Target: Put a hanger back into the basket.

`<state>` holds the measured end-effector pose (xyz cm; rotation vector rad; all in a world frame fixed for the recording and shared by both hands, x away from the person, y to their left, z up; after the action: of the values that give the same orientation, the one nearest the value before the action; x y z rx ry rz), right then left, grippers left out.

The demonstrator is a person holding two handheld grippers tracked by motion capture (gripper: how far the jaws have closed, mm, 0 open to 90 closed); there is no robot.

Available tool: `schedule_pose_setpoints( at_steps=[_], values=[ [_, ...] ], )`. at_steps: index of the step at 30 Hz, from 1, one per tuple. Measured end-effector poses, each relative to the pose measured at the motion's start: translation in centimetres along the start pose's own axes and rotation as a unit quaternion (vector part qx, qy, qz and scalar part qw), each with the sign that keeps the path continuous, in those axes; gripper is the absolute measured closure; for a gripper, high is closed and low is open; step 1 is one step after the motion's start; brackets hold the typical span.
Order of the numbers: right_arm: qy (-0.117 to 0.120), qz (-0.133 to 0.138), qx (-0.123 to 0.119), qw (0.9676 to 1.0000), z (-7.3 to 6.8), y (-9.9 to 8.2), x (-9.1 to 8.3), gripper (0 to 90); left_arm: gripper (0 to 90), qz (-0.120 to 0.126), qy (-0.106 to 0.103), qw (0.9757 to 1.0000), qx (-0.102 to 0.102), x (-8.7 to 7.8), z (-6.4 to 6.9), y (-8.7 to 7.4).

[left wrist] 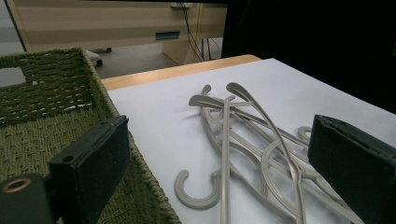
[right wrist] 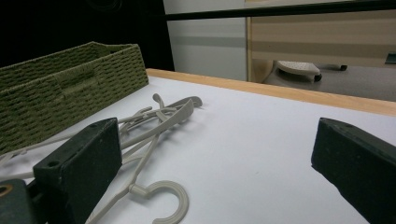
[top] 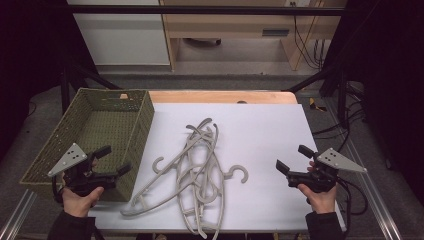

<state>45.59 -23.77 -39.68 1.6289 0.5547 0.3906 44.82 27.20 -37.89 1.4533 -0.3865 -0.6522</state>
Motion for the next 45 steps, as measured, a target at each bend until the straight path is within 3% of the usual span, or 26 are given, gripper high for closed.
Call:
schedule_pose_setpoints(
  at_steps=[16,22,29,36,37,38,45],
  values=[
    [0.002,-0.004,-0.005,1.0,-0.1,0.0,0.0,2.0,6.2,-0.025,-0.03,0.999,0.021,1.0,2.5,-0.3],
    [0.004,-0.006,-0.002,1.0,-0.3,0.0,0.1,2.0,8.0,-0.055,-0.056,0.9961,0.04,2.0,4.4,-0.9],
    [0.006,-0.009,-0.005,0.9999,-0.4,0.0,0.1,2.0,8.8,-0.083,-0.071,0.9927,0.052,2.8,5.6,-1.7],
    [0.006,-0.01,-0.006,0.9999,-0.4,0.0,0.1,2.0,12.7,-0.124,-0.091,0.9862,0.062,3.8,6.7,-3.2],
    [0.006,-0.009,-0.005,0.9999,-0.4,0.0,0.1,2.0,13.1,-0.139,-0.095,0.9836,0.067,4.1,6.9,-3.7],
    [0.006,-0.009,-0.005,0.9999,-0.4,0.0,0.1,2.0,13.4,-0.139,-0.095,0.9836,0.067,4.1,6.9,-3.7],
    [0.006,-0.01,-0.005,0.9999,-0.4,0.0,0.1,2.0,14.6,-0.19,-0.109,0.9724,0.081,4.9,7.6,-5.6]
  ],
)
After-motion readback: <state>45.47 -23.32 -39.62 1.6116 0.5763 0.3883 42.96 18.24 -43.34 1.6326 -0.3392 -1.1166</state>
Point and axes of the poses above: each handheld gripper's, and its own axes: x roughly forward along the jaws, y roughly out of its top, z roughly to its right, the point moved 6 cm from there along x, roughly forward along the jaws, and after that the axes turned 9 degrees about z, right-handed, at the moved point
